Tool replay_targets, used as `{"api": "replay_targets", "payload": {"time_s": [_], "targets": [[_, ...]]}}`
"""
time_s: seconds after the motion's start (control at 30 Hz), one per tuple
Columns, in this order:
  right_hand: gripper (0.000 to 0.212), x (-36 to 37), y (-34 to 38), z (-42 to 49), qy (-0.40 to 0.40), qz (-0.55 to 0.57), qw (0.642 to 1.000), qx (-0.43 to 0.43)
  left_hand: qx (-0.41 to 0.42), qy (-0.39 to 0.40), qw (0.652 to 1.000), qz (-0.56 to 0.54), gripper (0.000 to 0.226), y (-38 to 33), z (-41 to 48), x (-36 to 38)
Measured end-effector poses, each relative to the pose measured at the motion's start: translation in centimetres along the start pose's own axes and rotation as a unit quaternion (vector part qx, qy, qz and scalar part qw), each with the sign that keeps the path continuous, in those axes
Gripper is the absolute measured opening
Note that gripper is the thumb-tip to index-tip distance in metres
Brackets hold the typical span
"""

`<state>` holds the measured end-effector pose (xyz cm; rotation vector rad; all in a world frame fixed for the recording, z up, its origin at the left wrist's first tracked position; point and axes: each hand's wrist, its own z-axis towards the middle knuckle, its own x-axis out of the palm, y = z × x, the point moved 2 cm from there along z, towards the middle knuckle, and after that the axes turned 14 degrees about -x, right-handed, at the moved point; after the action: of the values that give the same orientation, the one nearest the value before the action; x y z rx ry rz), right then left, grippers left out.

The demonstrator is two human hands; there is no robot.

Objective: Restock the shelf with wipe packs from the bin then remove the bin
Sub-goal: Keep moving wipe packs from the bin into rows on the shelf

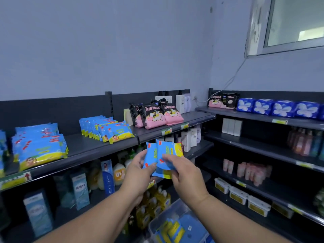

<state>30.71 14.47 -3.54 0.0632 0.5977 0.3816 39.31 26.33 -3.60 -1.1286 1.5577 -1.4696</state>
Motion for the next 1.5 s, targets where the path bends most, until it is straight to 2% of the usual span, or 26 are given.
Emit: {"api": "replay_targets", "payload": {"time_s": [0.07,0.2,0.27,0.33,0.4,0.5,0.63,0.73,0.87,1.1,1.2,1.37,1.5], "targets": [[0.043,-0.1,-0.4,0.0,-0.012,0.013,1.000,-0.020,-0.014,0.017,1.000,-0.022,0.046,-0.3,-0.1,0.1],[0.028,-0.9,-0.8,0.5,0.050,0.139,0.989,0.028,-0.034,0.044,0.997,-0.058,0.041,-0.2,0.0,0.0],[0.018,-1.5,-0.7,0.9,0.034,0.180,0.981,0.056,-0.038,0.059,0.995,-0.074,0.043,-0.3,0.2,0.0],[0.016,-2.1,-0.9,1.2,-0.003,0.166,0.983,0.081,-0.034,0.073,0.993,-0.082,0.045,-0.4,0.2,0.2],[0.025,-2.6,-1.3,1.5,-0.017,0.144,0.984,0.100,-0.025,0.091,0.993,-0.078,0.045,-0.7,0.0,0.5],[0.055,-3.8,-1.8,1.9,0.007,0.146,0.979,0.141,-0.016,0.107,0.992,-0.071,0.043,-0.9,-0.1,0.6],[0.095,-5.3,-2.3,2.6,0.106,0.141,0.969,0.172,-0.001,0.134,0.991,-0.011,0.043,-1.3,-0.6,0.2],[0.105,-5.2,-2.2,3.2,0.149,0.130,0.968,0.154,0.024,0.139,0.989,0.048,0.043,-2.3,-1.1,-0.7],[0.104,-3.6,-1.5,3.8,0.142,0.147,0.968,0.147,0.045,0.119,0.987,0.096,0.042,-3.7,-1.5,-2.9],[0.096,0.9,1.9,5.4,0.126,0.159,0.971,0.122,0.058,0.105,0.986,0.117,0.041,-5.1,-2.1,-9.4],[0.091,3.8,4.1,7.2,0.115,0.129,0.977,0.121,0.072,0.081,0.985,0.133,0.041,-6.1,-2.0,-13.7],[0.076,11.0,9.8,11.1,0.111,0.139,0.977,0.113,0.085,0.033,0.982,0.163,0.039,-7.8,-2.0,-23.6],[0.081,18.0,16.5,15.2,0.106,0.183,0.974,0.075,0.105,-0.029,0.975,0.194,0.040,-9.5,-1.7,-33.3]]}}
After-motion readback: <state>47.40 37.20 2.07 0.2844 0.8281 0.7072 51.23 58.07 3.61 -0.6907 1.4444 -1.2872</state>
